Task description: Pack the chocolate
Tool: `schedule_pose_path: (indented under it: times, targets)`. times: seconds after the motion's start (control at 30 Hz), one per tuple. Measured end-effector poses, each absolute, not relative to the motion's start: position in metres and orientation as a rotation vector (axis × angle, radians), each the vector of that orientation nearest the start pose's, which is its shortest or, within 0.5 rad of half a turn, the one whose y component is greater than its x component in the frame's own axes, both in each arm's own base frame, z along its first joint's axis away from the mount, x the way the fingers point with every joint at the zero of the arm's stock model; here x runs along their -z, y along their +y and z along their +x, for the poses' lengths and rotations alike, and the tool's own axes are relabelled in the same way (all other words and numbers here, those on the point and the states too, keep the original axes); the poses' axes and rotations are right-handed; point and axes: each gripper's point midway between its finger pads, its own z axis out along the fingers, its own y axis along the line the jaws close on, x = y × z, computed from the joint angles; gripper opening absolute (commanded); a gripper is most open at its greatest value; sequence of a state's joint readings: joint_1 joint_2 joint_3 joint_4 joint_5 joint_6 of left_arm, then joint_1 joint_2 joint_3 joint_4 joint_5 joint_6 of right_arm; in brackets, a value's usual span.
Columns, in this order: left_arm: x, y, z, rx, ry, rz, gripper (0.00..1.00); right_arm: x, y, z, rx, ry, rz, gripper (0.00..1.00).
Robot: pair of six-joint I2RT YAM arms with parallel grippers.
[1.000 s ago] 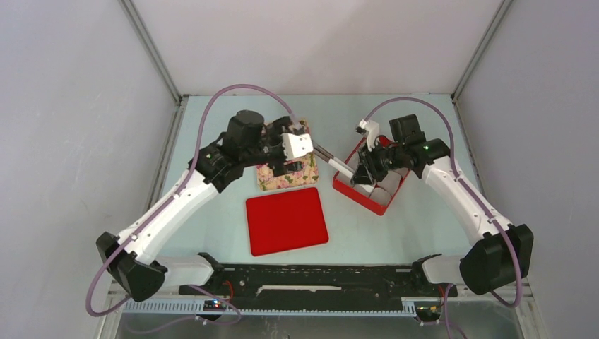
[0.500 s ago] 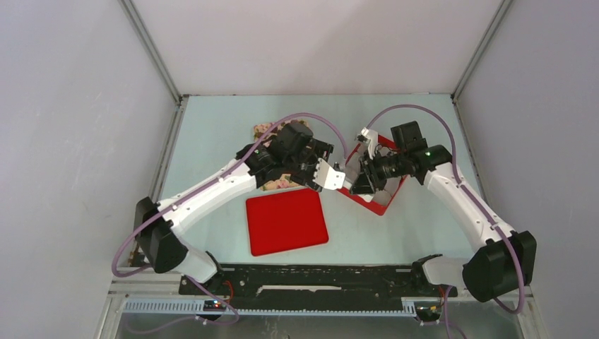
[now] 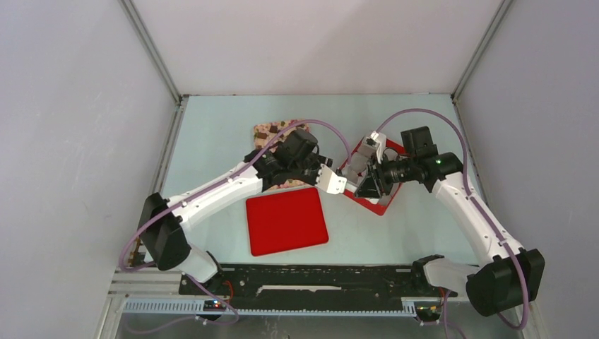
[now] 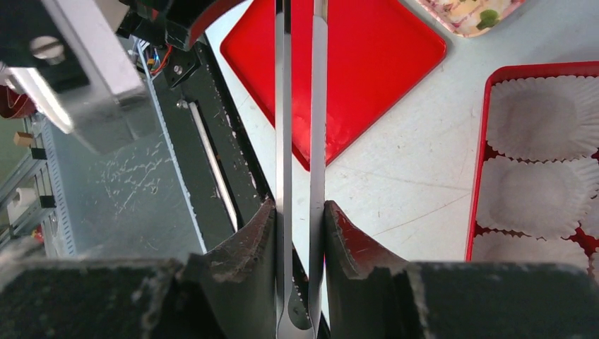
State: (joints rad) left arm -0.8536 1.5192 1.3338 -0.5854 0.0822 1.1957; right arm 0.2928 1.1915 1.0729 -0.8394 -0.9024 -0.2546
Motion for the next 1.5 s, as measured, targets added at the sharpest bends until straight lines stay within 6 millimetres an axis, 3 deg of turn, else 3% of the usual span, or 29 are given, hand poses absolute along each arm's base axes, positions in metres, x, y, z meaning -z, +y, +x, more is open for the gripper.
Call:
schedule_pose_path:
  times: [0.2,0.33,0.6,0.77,1.1,1.27,1.33,1.5]
  targets:
    - [-0.186,-0.305,0.287,0.029,1.291,1.99,0.36,-0.211,0.197,0.202,-1.161,2.135,-0.927,0.46]
    - [-0.184,-0.311,0.279,0.119,1.341,1.949,0.36,-0.21,0.201,0.21,-1.181,2.132,-0.903,0.65]
    - [-0.183,-0.326,0.267,0.218,1.356,1.918,0.37,-0.207,0.21,0.222,-1.274,2.165,-0.818,0.69]
    - [-0.178,-0.333,0.264,0.249,1.373,1.91,0.37,-0.204,0.213,0.224,-1.305,2.18,-0.798,0.64]
    - [-0.172,-0.339,0.262,0.268,1.392,1.9,0.4,-0.199,0.212,0.228,-1.362,2.22,-0.733,0.41]
    - [-0.179,-0.349,0.271,0.241,1.388,1.835,0.63,-0.204,0.213,0.227,-1.416,2.215,-0.703,0.28]
    - [-0.182,-0.352,0.273,0.24,1.388,1.816,0.78,-0.204,0.213,0.228,-1.417,2.217,-0.699,0.23]
    - [-0.183,-0.352,0.275,0.222,1.399,1.796,0.99,-0.196,0.208,0.233,-1.335,2.247,-0.691,0.17]
